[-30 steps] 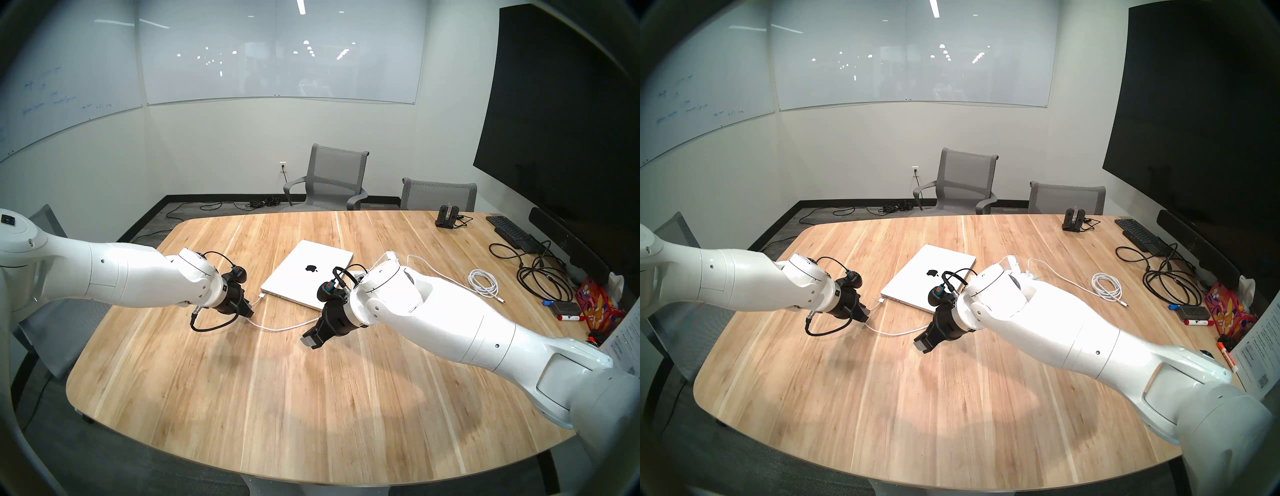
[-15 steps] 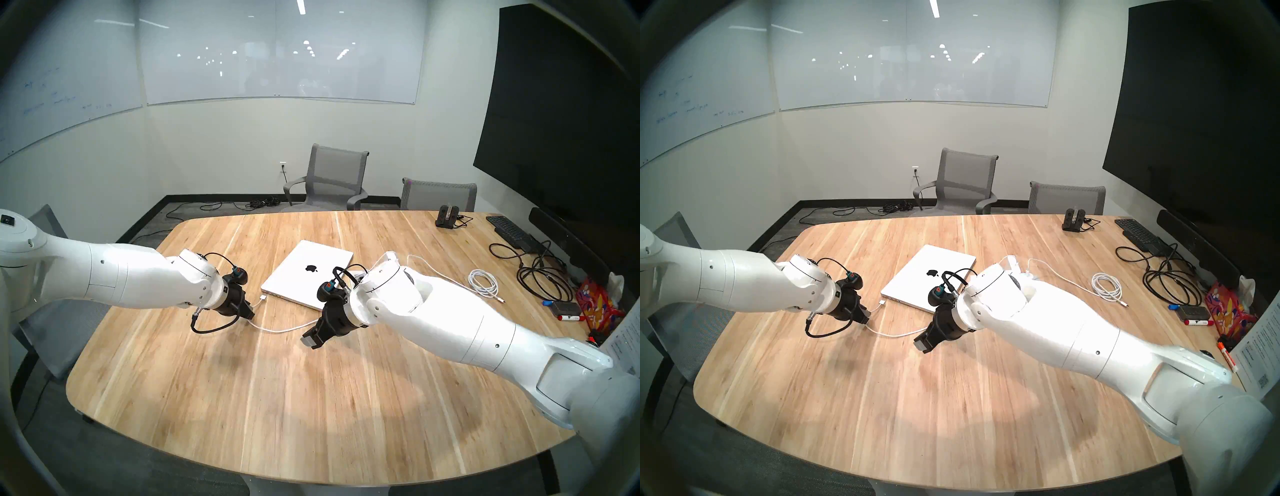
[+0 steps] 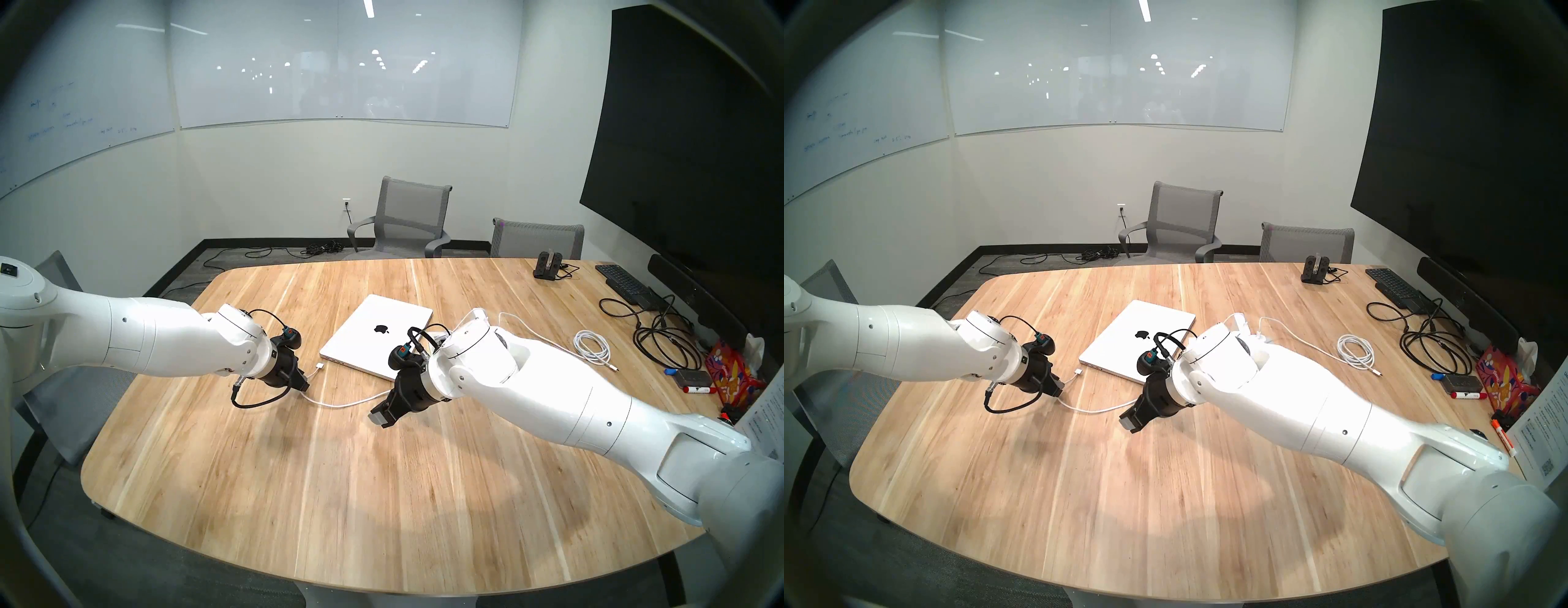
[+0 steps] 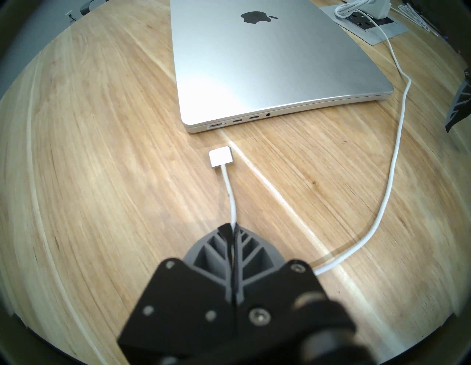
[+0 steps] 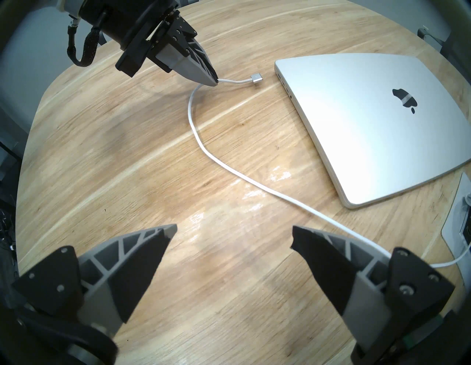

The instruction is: Plug the charging cable into the port of a MacBook

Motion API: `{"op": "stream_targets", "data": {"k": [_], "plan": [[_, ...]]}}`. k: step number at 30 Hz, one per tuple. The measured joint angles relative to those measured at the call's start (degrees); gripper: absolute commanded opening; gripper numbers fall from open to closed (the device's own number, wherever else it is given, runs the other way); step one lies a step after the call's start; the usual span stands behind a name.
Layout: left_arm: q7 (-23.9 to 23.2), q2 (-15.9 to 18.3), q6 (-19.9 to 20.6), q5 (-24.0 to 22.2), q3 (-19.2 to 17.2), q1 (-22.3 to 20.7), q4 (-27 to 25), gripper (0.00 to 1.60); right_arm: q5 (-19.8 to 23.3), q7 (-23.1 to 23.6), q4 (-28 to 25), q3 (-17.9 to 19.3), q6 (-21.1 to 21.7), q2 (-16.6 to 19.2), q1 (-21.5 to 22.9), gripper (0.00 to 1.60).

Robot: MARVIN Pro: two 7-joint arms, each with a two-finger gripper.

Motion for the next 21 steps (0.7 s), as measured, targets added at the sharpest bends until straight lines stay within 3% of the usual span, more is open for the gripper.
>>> {"op": "stream_targets", "data": {"k": [21], "plan": [[0.4, 0.0, -0.3, 0.0, 0.0, 0.0, -0.1, 0.00, 0.0, 0.0, 0.0, 0.0, 0.0, 0.0, 0.0, 1.60]]}}
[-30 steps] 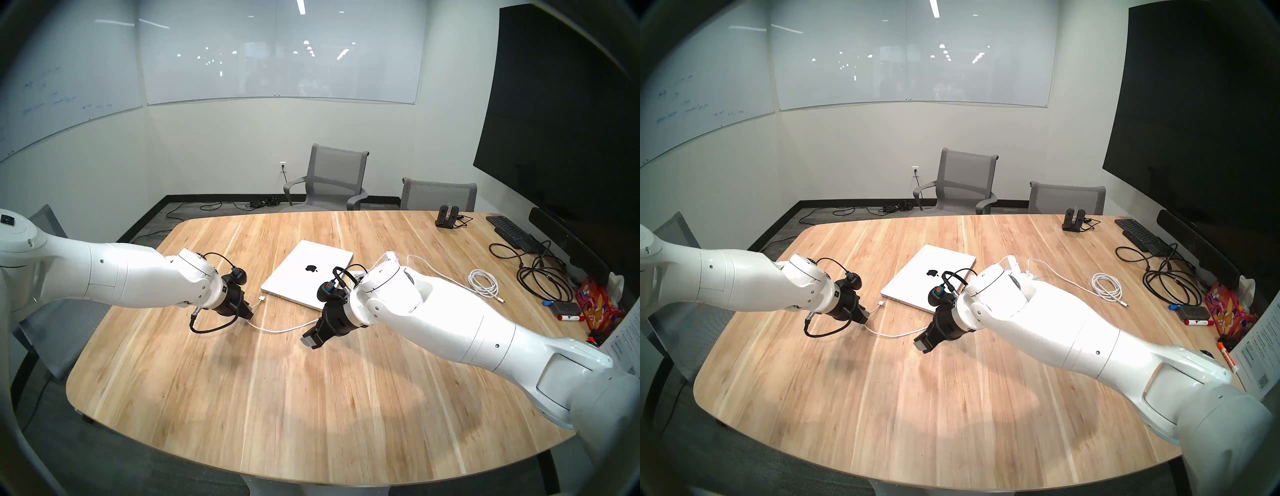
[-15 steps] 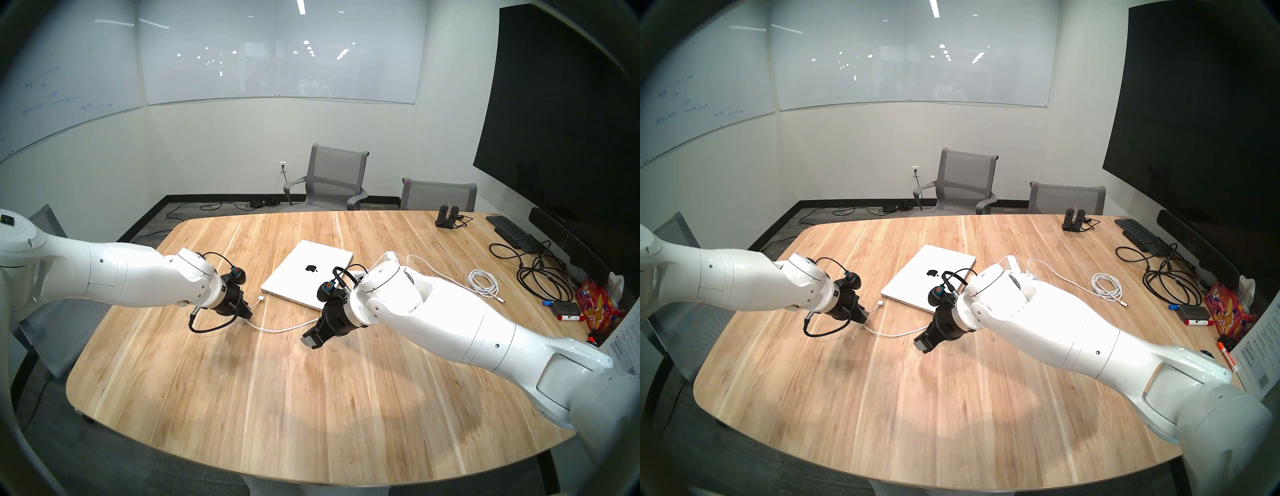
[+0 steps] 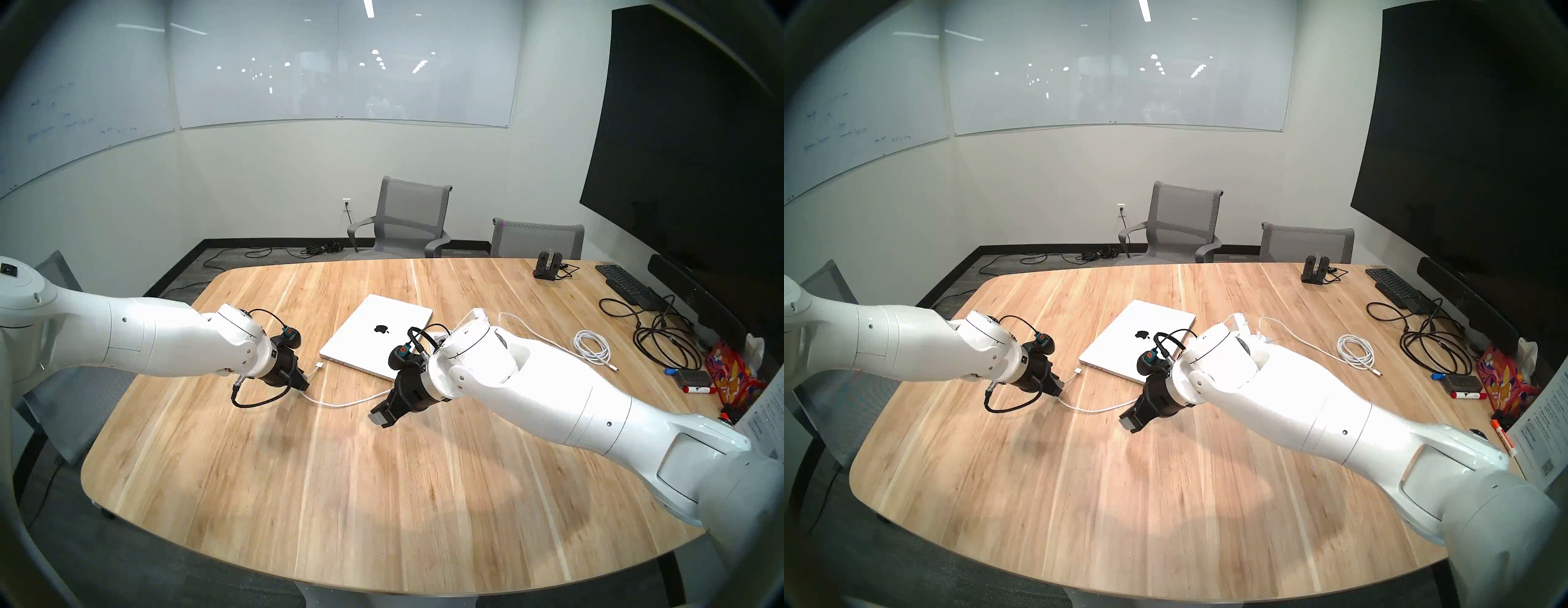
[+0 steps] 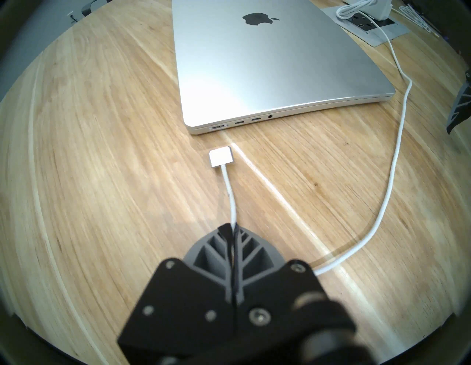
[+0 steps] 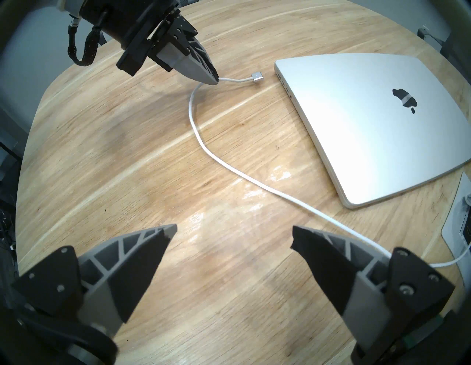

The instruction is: Plug the charging cable into the port of a MacBook

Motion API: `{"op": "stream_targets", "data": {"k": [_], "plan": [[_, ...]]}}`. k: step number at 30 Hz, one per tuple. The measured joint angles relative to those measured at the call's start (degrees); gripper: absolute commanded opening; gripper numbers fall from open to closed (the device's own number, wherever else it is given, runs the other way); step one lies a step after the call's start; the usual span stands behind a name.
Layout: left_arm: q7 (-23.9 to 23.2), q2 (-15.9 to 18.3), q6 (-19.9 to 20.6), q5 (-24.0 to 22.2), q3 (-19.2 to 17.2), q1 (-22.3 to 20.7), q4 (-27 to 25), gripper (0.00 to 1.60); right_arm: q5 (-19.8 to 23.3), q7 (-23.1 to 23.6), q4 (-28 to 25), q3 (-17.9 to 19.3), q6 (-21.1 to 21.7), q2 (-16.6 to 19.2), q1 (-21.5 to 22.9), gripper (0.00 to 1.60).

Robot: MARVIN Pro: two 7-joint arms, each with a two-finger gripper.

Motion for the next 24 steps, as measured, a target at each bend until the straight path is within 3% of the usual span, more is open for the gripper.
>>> {"op": "stream_targets", "data": {"k": [24], "plan": [[0.1, 0.0, 0.0, 0.0, 0.0, 0.0, 0.0, 0.00, 0.0, 0.0, 0.0, 0.0, 0.0, 0.0, 0.0, 1.60]]}}
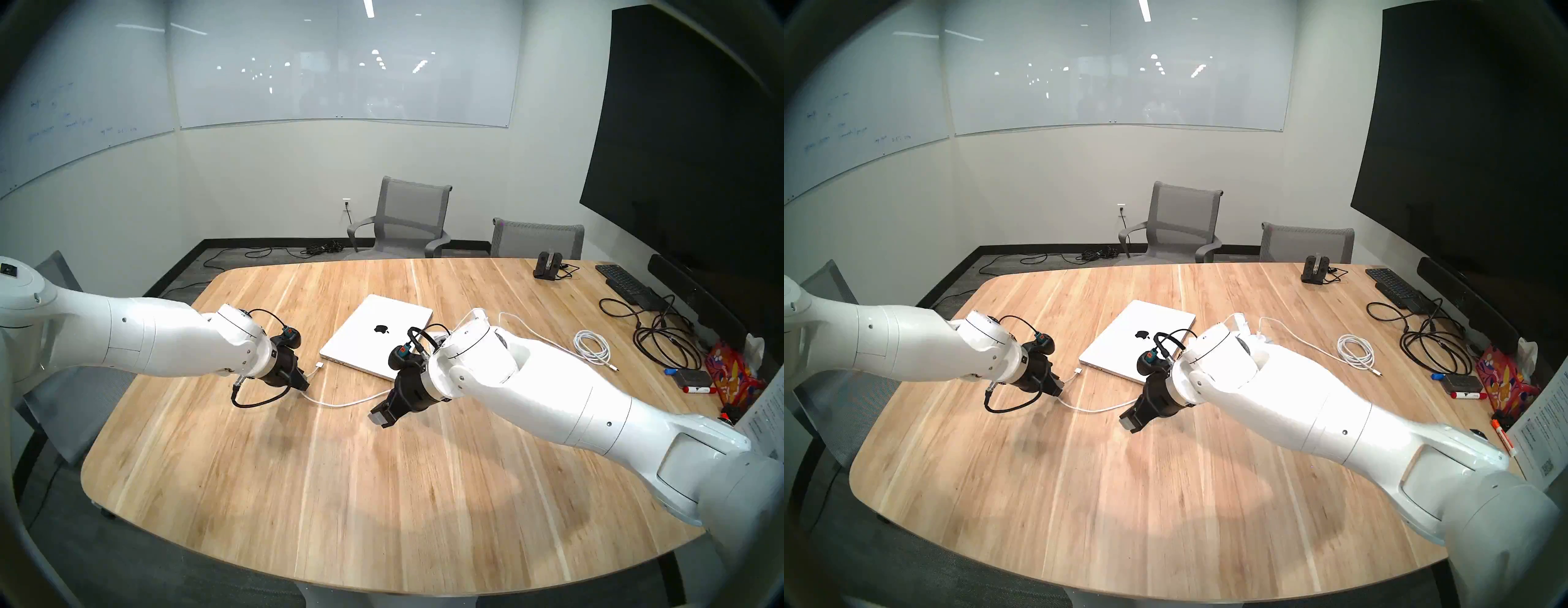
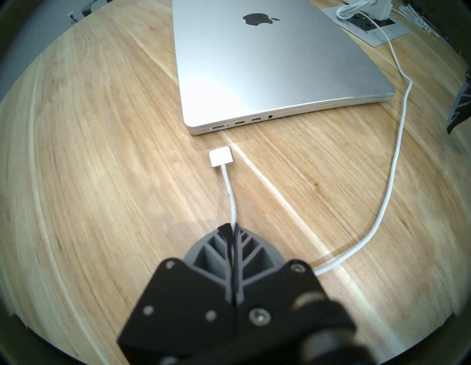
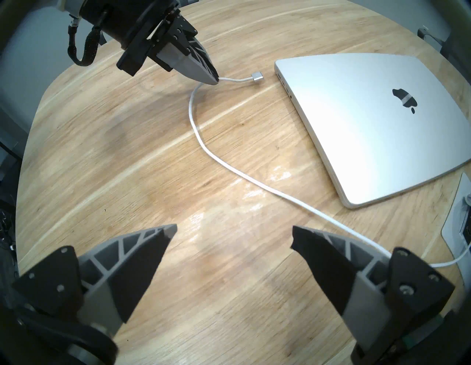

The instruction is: Plug the charging cable into the port of a MacBook

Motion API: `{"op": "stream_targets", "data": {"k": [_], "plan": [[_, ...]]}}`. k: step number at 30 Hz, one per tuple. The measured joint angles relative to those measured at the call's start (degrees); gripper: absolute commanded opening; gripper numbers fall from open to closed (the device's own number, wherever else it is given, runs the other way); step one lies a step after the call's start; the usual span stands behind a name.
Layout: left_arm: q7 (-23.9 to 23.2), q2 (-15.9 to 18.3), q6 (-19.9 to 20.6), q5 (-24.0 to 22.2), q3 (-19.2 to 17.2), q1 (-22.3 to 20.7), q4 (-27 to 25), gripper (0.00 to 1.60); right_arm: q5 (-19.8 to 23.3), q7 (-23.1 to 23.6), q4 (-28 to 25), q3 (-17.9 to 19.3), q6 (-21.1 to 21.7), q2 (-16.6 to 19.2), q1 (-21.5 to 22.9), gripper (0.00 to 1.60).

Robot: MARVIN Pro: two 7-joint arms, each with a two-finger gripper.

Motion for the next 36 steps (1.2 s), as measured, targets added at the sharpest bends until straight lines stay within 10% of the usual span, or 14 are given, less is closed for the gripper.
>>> {"op": "stream_targets", "data": {"k": [36], "plan": [[0.0, 0.0, 0.0, 0.0, 0.0, 0.0, 0.0, 0.00, 0.0, 0.0, 0.0, 0.0, 0.0, 0.0, 0.0, 1.60]]}}
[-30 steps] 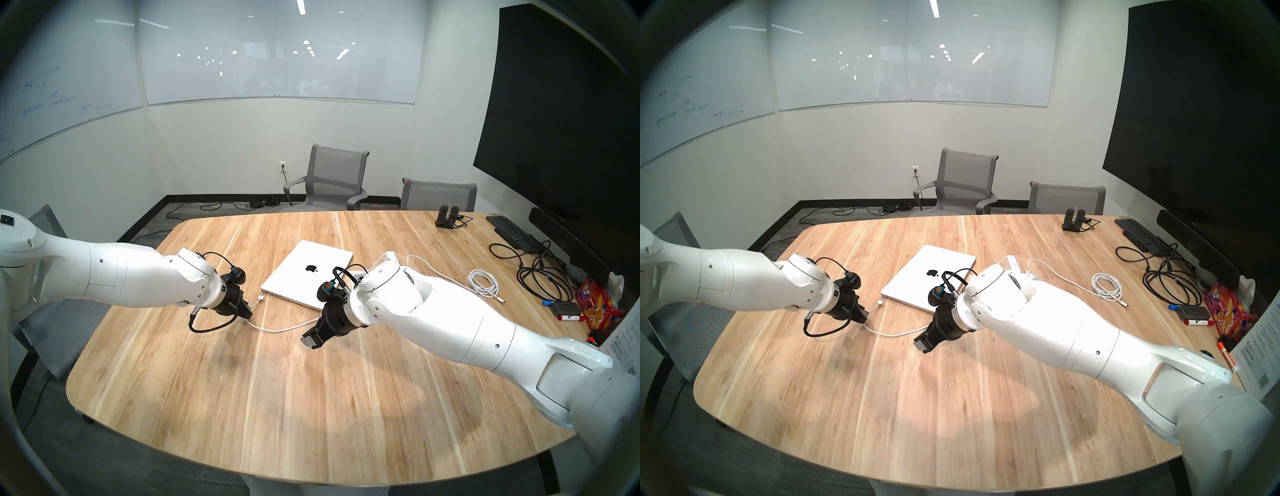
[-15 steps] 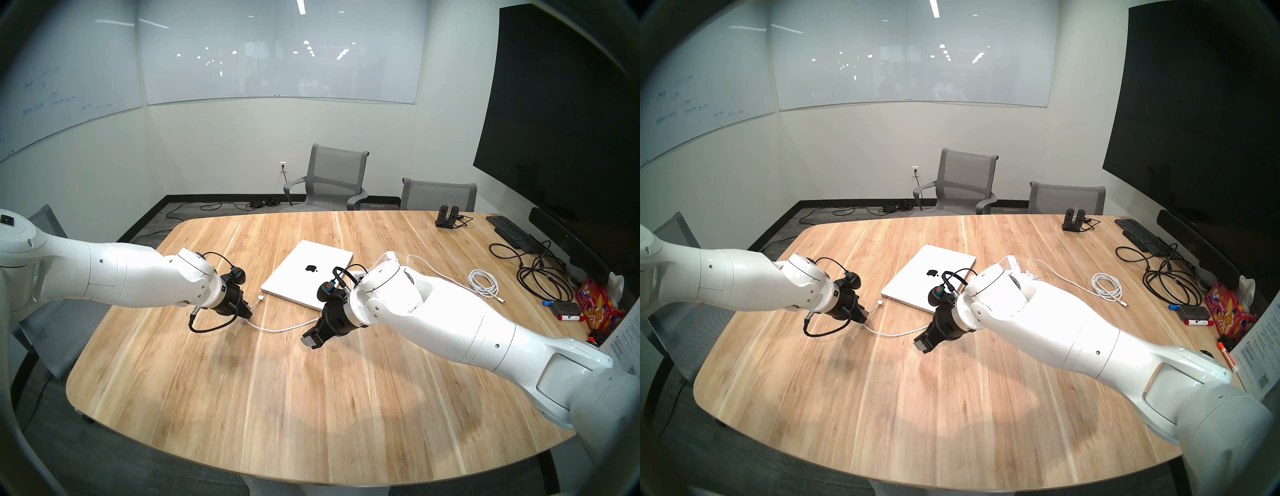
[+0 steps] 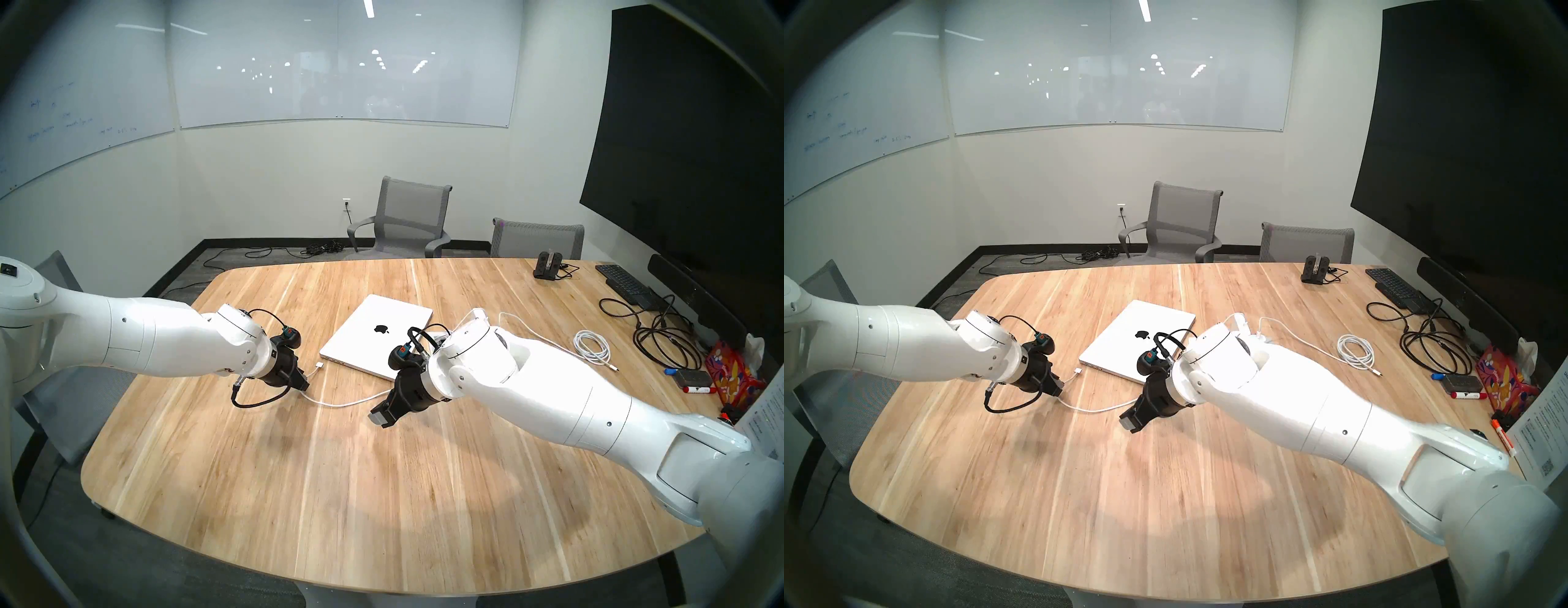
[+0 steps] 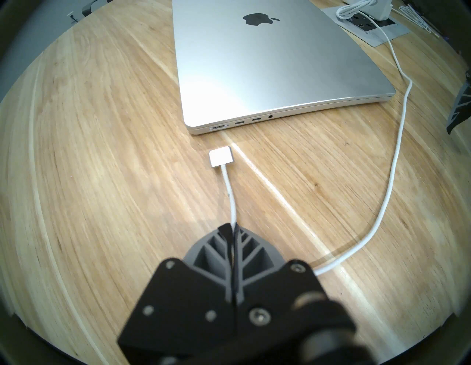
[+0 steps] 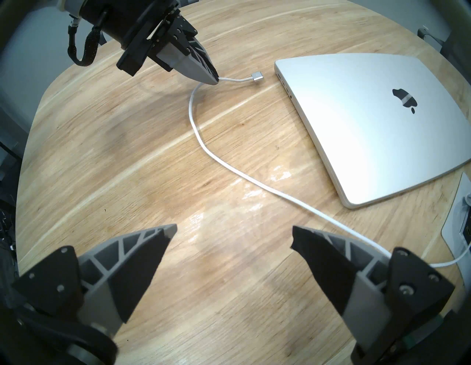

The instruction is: Plug the charging cable into the port of a MacBook

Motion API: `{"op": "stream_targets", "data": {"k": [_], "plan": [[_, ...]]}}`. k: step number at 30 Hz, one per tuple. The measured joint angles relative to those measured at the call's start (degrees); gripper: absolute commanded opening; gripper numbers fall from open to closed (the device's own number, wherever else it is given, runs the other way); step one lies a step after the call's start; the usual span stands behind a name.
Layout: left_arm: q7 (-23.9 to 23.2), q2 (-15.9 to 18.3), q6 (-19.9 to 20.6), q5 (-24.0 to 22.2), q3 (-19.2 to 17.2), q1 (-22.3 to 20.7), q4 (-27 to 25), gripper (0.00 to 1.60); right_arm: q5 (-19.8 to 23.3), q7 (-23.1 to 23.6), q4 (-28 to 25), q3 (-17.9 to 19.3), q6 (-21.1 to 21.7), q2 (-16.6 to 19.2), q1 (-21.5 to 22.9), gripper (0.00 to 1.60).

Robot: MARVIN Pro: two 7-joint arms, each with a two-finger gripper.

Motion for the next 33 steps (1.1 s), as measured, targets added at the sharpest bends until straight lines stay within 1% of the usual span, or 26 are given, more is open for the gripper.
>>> {"op": "stream_targets", "data": {"k": [33], "plan": [[0.0, 0.0, 0.0, 0.0, 0.0, 0.0, 0.0, 0.00, 0.0, 0.0, 0.0, 0.0, 0.0, 0.0, 0.0, 1.60]]}}
